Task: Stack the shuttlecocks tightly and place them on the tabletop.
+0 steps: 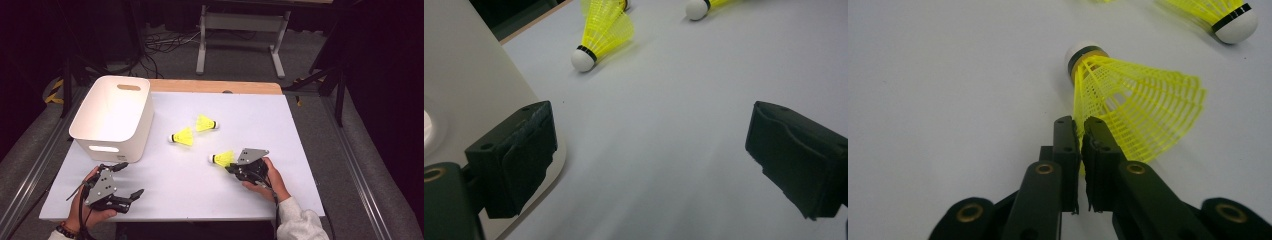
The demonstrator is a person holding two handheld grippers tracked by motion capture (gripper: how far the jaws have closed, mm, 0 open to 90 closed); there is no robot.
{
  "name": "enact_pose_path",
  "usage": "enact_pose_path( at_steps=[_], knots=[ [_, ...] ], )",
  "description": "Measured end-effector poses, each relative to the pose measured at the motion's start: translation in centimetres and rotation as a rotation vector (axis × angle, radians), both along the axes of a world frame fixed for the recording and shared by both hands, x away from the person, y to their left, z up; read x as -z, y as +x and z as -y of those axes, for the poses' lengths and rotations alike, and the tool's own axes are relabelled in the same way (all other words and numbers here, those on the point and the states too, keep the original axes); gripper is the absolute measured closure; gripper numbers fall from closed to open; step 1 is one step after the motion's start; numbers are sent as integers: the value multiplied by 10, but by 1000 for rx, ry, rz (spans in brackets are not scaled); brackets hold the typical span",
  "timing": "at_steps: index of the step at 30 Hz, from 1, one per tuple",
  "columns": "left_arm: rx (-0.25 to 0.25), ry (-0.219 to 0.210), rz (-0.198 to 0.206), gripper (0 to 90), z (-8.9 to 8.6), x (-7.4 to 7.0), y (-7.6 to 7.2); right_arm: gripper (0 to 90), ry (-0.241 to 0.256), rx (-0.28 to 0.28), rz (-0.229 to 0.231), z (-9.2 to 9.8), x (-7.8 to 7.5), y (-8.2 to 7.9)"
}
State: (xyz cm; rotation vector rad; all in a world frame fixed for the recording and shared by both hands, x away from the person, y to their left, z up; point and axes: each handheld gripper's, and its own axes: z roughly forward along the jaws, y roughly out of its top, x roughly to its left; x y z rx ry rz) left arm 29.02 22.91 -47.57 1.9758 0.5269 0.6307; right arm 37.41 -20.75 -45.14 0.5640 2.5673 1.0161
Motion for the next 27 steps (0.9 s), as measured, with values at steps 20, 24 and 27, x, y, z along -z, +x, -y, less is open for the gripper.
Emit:
enact_pose_path(
  at_steps=[20, 24, 27],
  knots=[
    [-1, -8, 0, 73, 0, 0, 0, 900, 62, 19, 62, 3, -10, -3],
    [-2, -5, 3, 74, 0, -1, 0, 900, 78, 22, 78, 5, -14, -3],
    [-1, -4, 3, 75, 0, -1, 0, 900, 83, 24, 81, 7, -17, -3]
  ],
)
